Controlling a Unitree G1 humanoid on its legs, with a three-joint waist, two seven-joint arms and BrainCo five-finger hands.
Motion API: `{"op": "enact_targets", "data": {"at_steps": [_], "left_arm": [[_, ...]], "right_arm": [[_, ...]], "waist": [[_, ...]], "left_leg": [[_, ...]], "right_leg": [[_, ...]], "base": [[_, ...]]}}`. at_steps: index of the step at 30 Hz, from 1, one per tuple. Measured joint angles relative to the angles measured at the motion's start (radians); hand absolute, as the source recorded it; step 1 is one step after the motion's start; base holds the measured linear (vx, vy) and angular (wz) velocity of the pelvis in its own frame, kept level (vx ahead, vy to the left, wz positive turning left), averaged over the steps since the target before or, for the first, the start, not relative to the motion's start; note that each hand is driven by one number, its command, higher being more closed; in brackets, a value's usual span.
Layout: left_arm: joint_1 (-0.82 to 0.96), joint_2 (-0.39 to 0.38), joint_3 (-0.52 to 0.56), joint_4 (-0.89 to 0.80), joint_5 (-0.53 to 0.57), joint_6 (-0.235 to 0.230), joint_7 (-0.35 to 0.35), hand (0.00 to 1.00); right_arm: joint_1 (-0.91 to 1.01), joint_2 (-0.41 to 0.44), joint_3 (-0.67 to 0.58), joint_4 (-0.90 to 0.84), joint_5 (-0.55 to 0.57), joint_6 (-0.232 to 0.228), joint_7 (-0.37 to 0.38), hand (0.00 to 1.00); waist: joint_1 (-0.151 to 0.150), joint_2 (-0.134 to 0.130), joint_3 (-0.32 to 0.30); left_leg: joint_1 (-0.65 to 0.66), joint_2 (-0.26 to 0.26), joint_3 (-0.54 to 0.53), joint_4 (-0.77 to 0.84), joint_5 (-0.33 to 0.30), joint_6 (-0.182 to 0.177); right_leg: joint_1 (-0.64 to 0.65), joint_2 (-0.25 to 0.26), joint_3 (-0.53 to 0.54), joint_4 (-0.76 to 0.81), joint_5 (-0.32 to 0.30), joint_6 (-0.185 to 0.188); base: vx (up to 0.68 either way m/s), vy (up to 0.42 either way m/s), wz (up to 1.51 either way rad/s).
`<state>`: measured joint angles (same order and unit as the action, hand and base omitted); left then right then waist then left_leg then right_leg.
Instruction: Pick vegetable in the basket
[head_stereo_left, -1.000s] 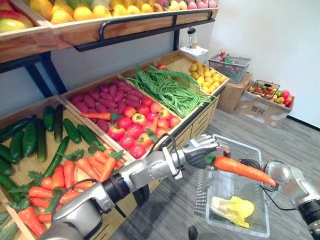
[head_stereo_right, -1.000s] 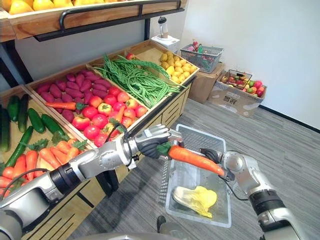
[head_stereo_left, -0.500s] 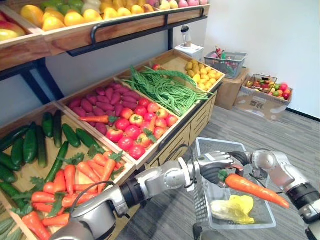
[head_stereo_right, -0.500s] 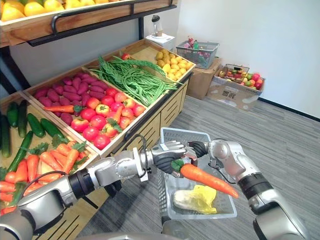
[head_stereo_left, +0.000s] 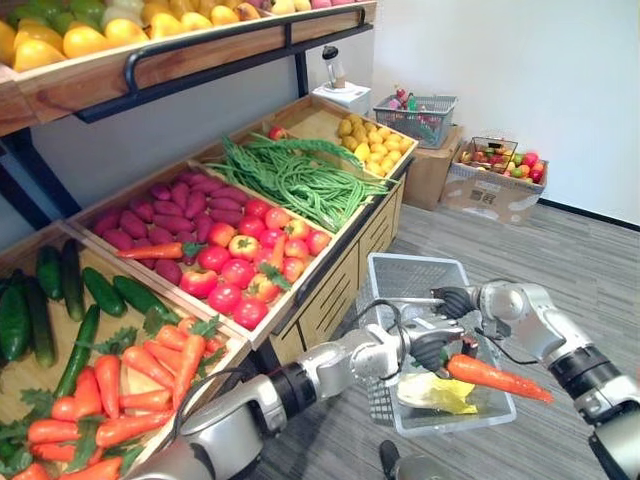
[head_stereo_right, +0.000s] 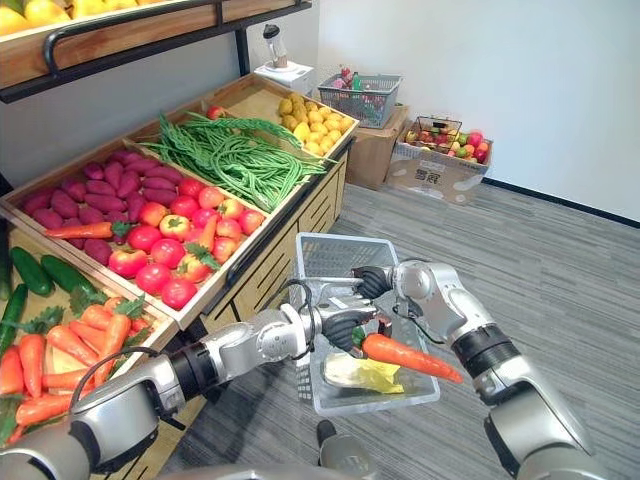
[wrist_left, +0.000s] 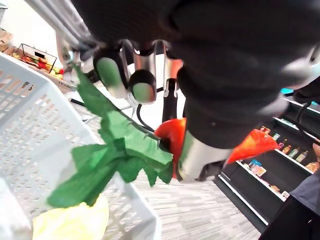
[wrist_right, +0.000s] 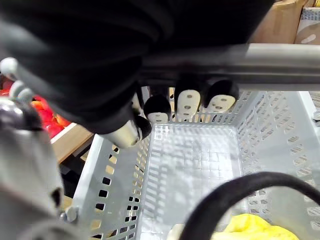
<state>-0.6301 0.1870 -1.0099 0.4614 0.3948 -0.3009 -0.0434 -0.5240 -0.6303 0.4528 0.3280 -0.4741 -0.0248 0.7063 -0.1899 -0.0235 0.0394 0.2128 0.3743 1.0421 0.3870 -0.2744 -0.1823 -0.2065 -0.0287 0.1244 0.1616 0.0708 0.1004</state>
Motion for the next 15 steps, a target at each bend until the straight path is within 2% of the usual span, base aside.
{"op": "enact_targets", "data": {"at_steps": [9,15], "left_arm": [[0.000,-0.069,0.038,0.093,0.063,0.030,0.000,1.00],[0.000,-0.077,0.051,0.117,0.101,0.051,0.000,1.00]], "right_arm": [[-0.058,0.033,0.030,-0.001,-0.020,-0.001,0.005,1.00],[-0.078,0.074,0.043,-0.022,-0.027,0.002,0.029,1.00]], "waist": [[-0.001,0.004,0.005],[-0.006,0.004,0.010]], "left_leg": [[0.000,-0.003,0.019,-0.005,0.000,-0.001],[0.002,-0.011,0.019,-0.014,0.002,-0.002]], "right_leg": [[-0.017,0.008,0.018,0.007,0.000,-0.001],[-0.017,0.006,0.021,0.007,0.000,0.000]], "base": [[-0.01,0.013,-0.06],[0.00,0.000,0.00]]}}
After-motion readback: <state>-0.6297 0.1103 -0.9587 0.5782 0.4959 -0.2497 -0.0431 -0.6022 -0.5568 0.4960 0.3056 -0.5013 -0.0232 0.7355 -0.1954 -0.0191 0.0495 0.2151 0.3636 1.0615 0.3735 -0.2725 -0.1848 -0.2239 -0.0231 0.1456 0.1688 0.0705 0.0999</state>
